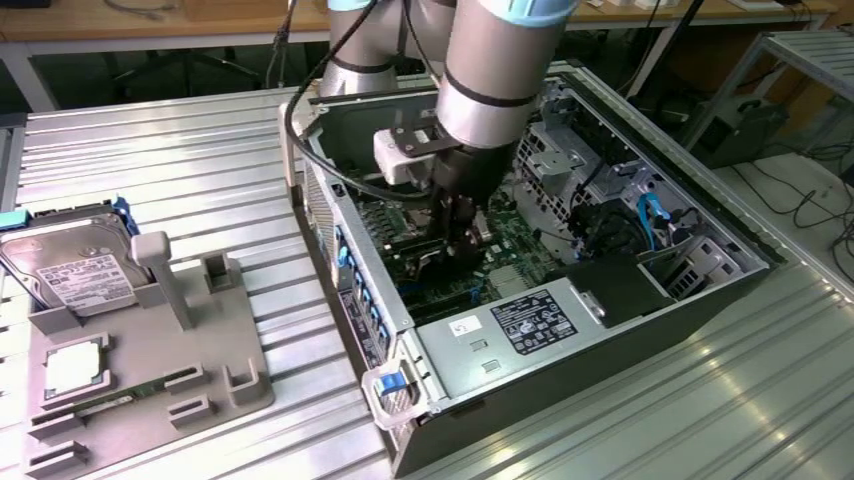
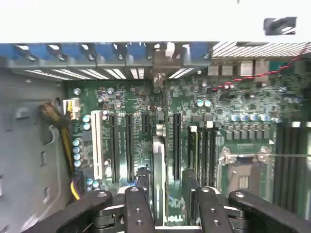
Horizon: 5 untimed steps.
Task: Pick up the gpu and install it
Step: 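Insert the gpu into the slot, then press down on the gpu until it lock into place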
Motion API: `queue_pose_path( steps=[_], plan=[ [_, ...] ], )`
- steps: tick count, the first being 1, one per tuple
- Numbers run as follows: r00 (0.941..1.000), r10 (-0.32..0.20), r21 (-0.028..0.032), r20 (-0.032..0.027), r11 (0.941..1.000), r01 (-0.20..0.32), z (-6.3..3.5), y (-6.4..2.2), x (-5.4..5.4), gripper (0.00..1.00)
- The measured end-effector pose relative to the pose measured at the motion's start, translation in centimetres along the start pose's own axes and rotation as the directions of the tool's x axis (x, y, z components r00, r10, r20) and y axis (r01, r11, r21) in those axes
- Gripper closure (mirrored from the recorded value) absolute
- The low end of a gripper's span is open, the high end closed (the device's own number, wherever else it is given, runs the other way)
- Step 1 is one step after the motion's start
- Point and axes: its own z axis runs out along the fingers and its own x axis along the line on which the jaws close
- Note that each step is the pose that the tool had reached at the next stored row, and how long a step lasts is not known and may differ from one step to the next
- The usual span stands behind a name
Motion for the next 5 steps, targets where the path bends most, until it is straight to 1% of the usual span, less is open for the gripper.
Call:
queue_pose_path(
  steps=[1, 2, 5],
  plan=[
    [1.0000, 0.000, 0.0008, -0.0008, 1.0000, 0.000, -0.67, -0.02, -0.04, 0.73],
    [1.0000, 0.000, 0.0007, -0.0009, 1.0000, 0.000, -0.67, -0.02, -0.04, 0.89],
    [1.0000, 0.000, 0.0007, -0.0009, 1.0000, 0.000, -0.67, -0.02, -0.04, 0.89]
  ],
)
